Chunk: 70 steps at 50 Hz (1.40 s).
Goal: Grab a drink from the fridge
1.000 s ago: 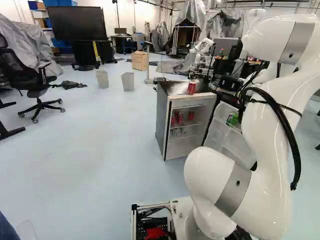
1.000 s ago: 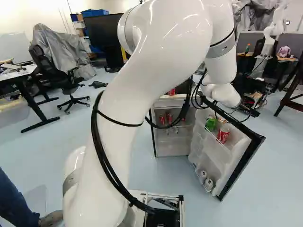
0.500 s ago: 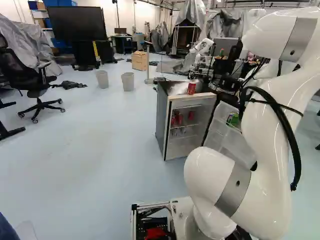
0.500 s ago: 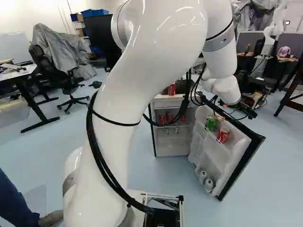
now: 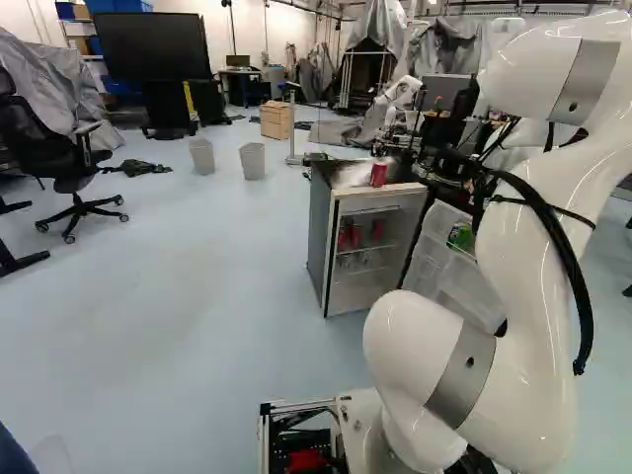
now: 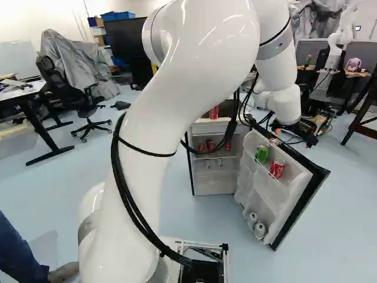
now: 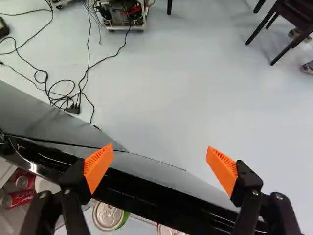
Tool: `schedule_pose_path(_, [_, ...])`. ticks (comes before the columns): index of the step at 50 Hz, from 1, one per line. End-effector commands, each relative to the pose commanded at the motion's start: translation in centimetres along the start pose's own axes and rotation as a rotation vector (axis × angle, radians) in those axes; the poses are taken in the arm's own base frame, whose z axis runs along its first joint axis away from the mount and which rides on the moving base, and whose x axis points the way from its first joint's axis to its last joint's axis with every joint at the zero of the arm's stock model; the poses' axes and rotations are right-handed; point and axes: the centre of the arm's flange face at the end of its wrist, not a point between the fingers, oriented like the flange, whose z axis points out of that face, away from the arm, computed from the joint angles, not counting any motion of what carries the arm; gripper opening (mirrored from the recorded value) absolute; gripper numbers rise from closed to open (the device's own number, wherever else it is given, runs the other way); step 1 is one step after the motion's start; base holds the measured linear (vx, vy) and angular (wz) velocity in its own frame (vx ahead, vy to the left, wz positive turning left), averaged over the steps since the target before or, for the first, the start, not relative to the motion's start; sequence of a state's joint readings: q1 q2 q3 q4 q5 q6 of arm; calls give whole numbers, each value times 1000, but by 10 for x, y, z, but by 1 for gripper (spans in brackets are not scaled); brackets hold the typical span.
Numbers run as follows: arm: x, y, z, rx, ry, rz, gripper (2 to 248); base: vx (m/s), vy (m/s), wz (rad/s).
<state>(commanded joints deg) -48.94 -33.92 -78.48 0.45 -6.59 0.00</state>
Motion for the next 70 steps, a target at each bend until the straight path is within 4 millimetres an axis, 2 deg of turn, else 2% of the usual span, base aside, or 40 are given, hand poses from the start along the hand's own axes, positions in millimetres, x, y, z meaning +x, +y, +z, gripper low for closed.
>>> schedule_pose_path(29, [31,1,-4,0,-131,2,247,0,0,0])
schedule_pose_path(47, [43,4,11,-2,-223,5,247,0,0,0])
schedule_pose_path(58, [45,5,14,-3,-231,7,247,0,0,0])
schedule_pose_path(70, [39,9,8,-6,-241,12,247,0,0,0])
